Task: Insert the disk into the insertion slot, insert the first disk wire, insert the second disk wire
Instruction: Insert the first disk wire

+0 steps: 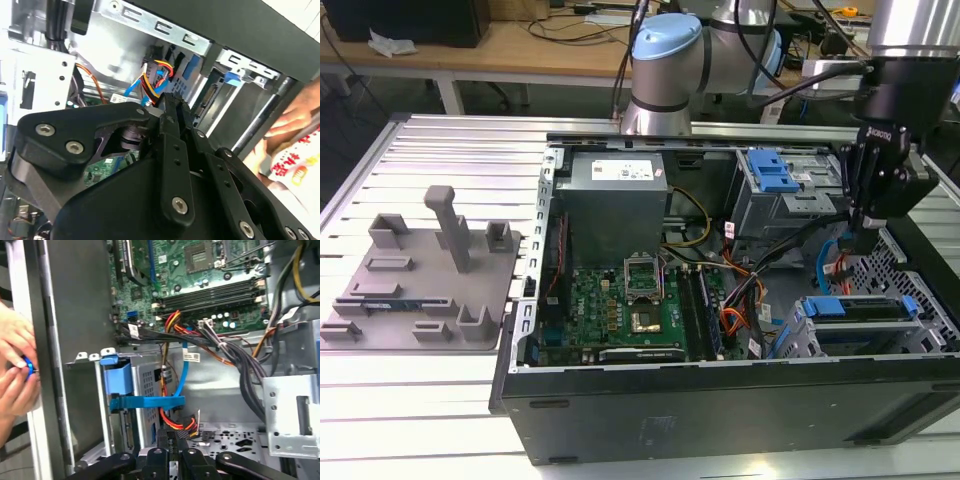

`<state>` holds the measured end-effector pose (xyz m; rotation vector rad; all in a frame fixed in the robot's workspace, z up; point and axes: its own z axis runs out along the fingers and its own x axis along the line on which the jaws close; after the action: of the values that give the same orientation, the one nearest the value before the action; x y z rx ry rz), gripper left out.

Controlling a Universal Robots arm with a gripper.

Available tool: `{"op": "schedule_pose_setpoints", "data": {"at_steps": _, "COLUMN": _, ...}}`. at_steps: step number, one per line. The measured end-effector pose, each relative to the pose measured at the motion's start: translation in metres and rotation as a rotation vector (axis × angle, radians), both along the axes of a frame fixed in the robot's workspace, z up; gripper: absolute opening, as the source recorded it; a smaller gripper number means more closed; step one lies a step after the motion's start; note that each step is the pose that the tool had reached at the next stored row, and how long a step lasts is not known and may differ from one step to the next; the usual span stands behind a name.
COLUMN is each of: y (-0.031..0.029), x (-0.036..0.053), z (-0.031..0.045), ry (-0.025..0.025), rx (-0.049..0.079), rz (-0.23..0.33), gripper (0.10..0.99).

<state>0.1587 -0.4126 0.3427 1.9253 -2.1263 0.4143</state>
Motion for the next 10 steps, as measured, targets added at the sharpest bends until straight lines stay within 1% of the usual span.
{"op": "schedule_pose_setpoints", "data": {"at_steps": 1, "y": -0.0011, "x": 0.0001, "z": 0.0, "ry": 0.0016, "rx": 0.01, "rz": -0.001, "gripper": 0.169}}
{"op": "schedule_pose_setpoints", "data": {"at_steps": 3, "y": -0.0029, "x": 0.0002, "z": 0.0005, "ry": 0.0065, "rx": 0.017, "rz": -0.001, "gripper": 0.169}}
{"op": "schedule_pose_setpoints", "data": {"at_steps": 4, "y": -0.0045, "x": 0.0003, "z": 0.0011, "ry": 0.0106, "rx": 0.02, "rz": -0.001, "gripper": 0.169}}
{"op": "schedule_pose_setpoints", "data": {"at_steps": 6, "y": -0.0072, "x": 0.0008, "z": 0.0019, "ry": 0.0167, "rx": 0.028, "rz": -0.001, "gripper": 0.169}}
{"op": "schedule_pose_setpoints", "data": {"at_steps": 7, "y": -0.0082, "x": 0.0012, "z": 0.002, "ry": 0.0182, "rx": 0.032, "rz": -0.001, "gripper": 0.169}}
{"op": "schedule_pose_setpoints", "data": {"at_steps": 9, "y": -0.0108, "x": 0.0023, "z": 0.002, "ry": 0.0222, "rx": 0.046, "rz": -0.001, "gripper": 0.169}}
{"op": "schedule_pose_setpoints", "data": {"at_steps": 10, "y": -0.0131, "x": 0.0038, "z": 0.002, "ry": 0.0238, "rx": 0.062, "rz": -0.001, "gripper": 0.169}}
